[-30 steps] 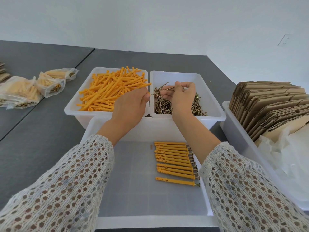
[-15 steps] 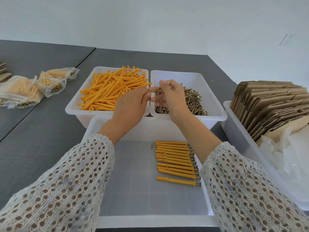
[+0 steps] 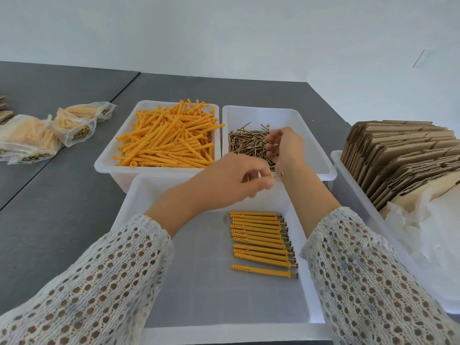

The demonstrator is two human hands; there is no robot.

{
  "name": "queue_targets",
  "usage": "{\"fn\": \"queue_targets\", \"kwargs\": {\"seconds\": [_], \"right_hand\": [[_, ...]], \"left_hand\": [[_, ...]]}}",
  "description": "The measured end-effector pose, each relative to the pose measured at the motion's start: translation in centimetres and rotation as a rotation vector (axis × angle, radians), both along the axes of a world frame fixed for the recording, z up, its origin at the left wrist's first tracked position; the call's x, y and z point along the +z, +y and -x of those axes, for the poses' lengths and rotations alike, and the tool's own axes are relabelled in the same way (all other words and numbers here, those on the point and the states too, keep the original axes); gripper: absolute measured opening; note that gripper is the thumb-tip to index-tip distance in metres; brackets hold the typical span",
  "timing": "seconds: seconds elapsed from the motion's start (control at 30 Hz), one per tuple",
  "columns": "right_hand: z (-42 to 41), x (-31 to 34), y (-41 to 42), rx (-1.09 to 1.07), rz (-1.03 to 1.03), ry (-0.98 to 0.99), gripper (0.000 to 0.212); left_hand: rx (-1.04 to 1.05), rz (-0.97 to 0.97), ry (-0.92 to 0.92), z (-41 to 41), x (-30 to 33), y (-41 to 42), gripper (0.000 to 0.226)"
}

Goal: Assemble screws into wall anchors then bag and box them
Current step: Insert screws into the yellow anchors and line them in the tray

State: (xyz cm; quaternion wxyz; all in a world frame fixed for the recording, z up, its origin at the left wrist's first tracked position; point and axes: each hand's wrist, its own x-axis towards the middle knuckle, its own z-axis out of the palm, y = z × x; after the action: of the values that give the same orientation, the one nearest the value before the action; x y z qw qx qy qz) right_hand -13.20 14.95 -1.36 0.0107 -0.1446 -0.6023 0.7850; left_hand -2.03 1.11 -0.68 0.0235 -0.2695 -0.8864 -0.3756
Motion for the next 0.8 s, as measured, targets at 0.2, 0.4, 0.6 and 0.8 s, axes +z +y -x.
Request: {"fn": "queue_targets", "kwargs": {"seconds": [0.2, 0.4, 0.6, 0.8], "right_hand": [[0.4, 0.1, 0.4, 0.087, 0.012, -0.077, 0.024], [0.5, 0.0, 0.2, 0.109, -0.060, -0.079, 0.025], [0.9, -0.3, 0.0, 0.125, -0.097, -0.078, 0.027], [1.1, -0.5, -0.2, 0.145, -0.134, -0.077, 0.028]], "left_hand": [[-0.204, 0.353, -0.454, -1.5, -1.9, 2.5, 0.022], [-0.379, 0.621, -0.118, -4.6, -4.0, 6.4, 0.025], [-0.361, 0.616, -0.053, -5.0, -4.6, 7.0, 0.026], [-0.348, 0.713, 0.059, -5.9, -4.3, 7.4, 0.025]]}}
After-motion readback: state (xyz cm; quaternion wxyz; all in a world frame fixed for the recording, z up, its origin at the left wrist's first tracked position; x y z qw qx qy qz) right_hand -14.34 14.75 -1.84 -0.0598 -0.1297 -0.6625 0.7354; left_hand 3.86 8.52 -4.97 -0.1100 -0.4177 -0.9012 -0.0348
